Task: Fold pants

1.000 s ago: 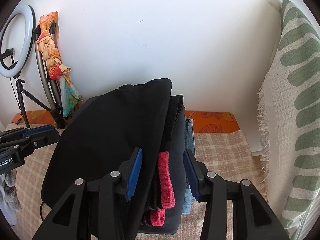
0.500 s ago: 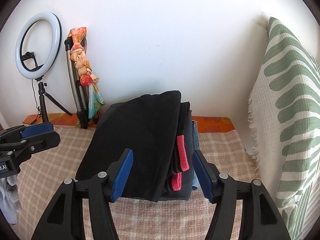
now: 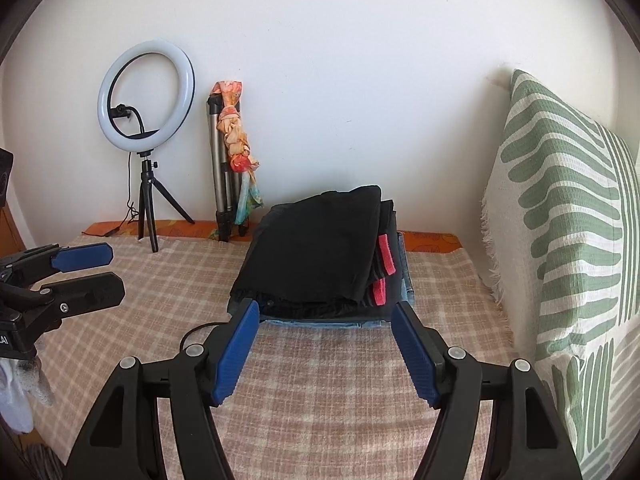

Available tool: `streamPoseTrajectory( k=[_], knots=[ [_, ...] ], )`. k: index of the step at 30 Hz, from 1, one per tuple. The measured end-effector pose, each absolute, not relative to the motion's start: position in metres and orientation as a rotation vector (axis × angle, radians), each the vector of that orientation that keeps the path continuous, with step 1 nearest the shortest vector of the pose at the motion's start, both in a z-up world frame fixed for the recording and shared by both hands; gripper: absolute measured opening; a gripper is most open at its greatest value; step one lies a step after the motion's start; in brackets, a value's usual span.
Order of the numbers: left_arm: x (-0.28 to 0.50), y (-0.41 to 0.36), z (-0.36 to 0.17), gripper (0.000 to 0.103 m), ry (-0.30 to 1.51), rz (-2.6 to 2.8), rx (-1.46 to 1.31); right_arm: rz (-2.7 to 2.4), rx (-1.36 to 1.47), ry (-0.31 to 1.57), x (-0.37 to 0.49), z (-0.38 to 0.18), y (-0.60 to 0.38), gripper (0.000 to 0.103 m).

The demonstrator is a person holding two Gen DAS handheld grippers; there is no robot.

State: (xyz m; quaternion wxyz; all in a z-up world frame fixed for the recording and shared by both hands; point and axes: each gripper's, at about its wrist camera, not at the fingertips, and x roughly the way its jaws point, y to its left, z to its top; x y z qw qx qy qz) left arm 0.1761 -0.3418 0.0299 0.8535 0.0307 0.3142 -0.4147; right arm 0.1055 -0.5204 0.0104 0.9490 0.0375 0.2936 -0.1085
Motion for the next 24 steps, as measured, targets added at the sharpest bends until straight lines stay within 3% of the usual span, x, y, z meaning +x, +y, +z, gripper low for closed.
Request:
streamPoseTrajectory(
  k=[6,7,9,14,16,24],
  knots=[
    [0.132,-0.317,0.034,0.080,0.641,-0.893,0.065,-0.248,0.042,0.572,0.060,0.016,-0.493,0.074],
    [0.126,-0.314,0.032,0.080,0.647,-0.898,0.066,-0.252,0.042,0.564,0.053,0.016,-0.488,0.085],
    [0.116,-0.308,0.028,0.080,0.660,-0.903,0.067,-0.261,0.035,0.543,0.038,0.017,-0.477,0.094],
    [0.102,-0.291,0.015,0.080,0.677,-0.874,0.059,-0.271,0.013,0.549,0.019,0.013,-0.451,0.096],
    [0.096,-0.283,0.009,0.080,0.693,-0.870,0.050,-0.264,0.037,0.553,0.012,0.008,-0.444,0.102],
    [0.061,-0.262,-0.011,0.080,0.665,-0.770,0.097,-0.281,0.103,0.563,-0.013,-0.013,-0.423,0.103]
  ],
)
